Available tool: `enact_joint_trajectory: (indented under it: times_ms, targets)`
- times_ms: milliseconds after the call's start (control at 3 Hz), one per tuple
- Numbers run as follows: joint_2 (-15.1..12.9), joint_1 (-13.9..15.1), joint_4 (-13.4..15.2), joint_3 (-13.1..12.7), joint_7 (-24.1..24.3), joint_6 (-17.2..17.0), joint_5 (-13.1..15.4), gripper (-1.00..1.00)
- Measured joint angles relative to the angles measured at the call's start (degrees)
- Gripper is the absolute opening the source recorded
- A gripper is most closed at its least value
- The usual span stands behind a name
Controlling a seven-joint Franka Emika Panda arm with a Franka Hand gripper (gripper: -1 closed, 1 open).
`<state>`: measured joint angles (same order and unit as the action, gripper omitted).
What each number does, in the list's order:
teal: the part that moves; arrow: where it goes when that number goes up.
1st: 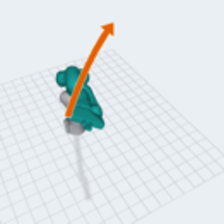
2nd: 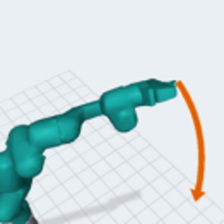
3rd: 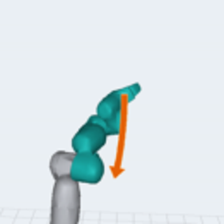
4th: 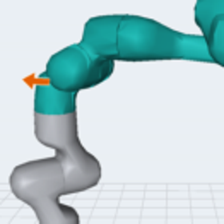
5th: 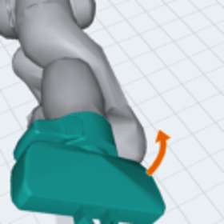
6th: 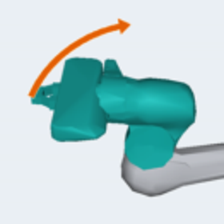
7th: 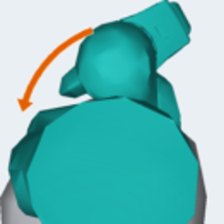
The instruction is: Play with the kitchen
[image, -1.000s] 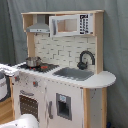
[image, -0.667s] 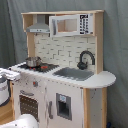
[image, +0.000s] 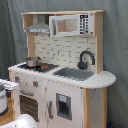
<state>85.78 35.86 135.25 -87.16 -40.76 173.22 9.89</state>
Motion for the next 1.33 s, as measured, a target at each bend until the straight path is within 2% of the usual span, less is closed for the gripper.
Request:
enact_joint_trajectory:
  times_ms: [333, 1000, 1333]
  targets:
    - [-0.07, 4.27, -3.29, -1.69, 1.79, 0.55, -0.06, 1.00]
    - [-0.09, 12.57, -11.96, -1.68, 2.19, 0.48, -0.13, 1.00]
    - [-0.08, 16.03, -16.32, -2.81, 3.42, 0.33, -0.13, 1.00]
